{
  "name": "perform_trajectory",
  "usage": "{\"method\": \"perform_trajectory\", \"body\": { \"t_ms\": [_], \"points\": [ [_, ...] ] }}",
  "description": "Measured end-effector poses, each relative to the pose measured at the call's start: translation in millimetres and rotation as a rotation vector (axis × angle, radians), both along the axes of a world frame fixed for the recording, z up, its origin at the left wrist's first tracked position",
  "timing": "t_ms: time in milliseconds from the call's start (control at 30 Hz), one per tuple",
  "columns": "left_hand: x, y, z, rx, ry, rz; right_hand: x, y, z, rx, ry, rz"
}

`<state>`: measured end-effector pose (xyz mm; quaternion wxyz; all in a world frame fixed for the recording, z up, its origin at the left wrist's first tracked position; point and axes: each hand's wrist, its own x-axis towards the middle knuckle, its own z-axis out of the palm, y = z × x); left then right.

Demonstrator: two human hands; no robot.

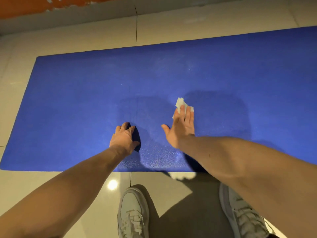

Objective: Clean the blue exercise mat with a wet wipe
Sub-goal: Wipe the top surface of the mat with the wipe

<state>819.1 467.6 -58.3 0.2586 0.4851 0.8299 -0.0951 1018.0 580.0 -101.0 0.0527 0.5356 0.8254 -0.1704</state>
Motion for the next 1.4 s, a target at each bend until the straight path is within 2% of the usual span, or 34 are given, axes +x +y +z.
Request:
{"method": "perform_trajectory", "body": {
  "t_ms": [67,167,233,300,333,433,533,600,667,800,900,933,1000,1033,1133,1200,1233,1300,1400],
  "points": [
    [3,-4,0,-0.002,0.002,-0.016,-13,-32,4,0.006,0.042,0.091],
    [6,-9,0,-0.006,0.022,-0.041,-16,-82,-1,0.023,0.004,0.412],
    [8,-12,0,-0.015,0.045,-0.056,-11,-89,-5,0.069,-0.040,0.560],
    [10,-15,0,-0.019,0.051,-0.065,-2,-77,-7,0.124,-0.081,0.616],
    [12,-16,0,-0.020,0.050,-0.070,5,-66,-8,0.148,-0.098,0.617],
    [16,-20,1,-0.021,0.042,-0.080,36,-32,-5,0.020,0.055,0.281],
    [19,-24,3,-0.031,0.032,-0.089,42,-25,1,0.001,-0.138,0.129],
    [20,-28,2,-0.030,0.029,-0.093,25,-40,7,-0.003,-0.157,0.077],
    [19,-31,1,-0.034,0.033,-0.095,8,-68,7,-0.002,-0.116,0.161],
    [19,-35,-1,-0.032,0.043,-0.109,4,-121,3,0.079,-0.130,0.543],
    [21,-37,-2,-0.029,0.042,-0.113,20,-114,-3,0.131,-0.078,0.667],
    [22,-37,-2,-0.029,0.041,-0.114,27,-103,-4,0.122,-0.044,0.659],
    [23,-38,-1,-0.029,0.029,-0.109,43,-76,-5,0.024,0.096,0.441],
    [24,-39,-1,-0.028,0.023,-0.105,53,-63,-4,-0.011,0.098,0.329],
    [29,-44,0,-0.013,0.017,-0.102,65,-51,0,-0.009,-0.152,0.102],
    [31,-46,0,-0.020,0.022,-0.107,58,-66,2,-0.052,-0.099,0.033],
    [32,-47,0,-0.028,0.026,-0.111,53,-80,4,-0.078,-0.013,0.031],
    [33,-49,-1,-0.036,0.029,-0.113,45,-110,6,-0.075,0.042,0.139],
    [36,-50,-1,-0.041,0.036,-0.116,45,-142,9,0.079,-0.124,0.506]
  ]
}}
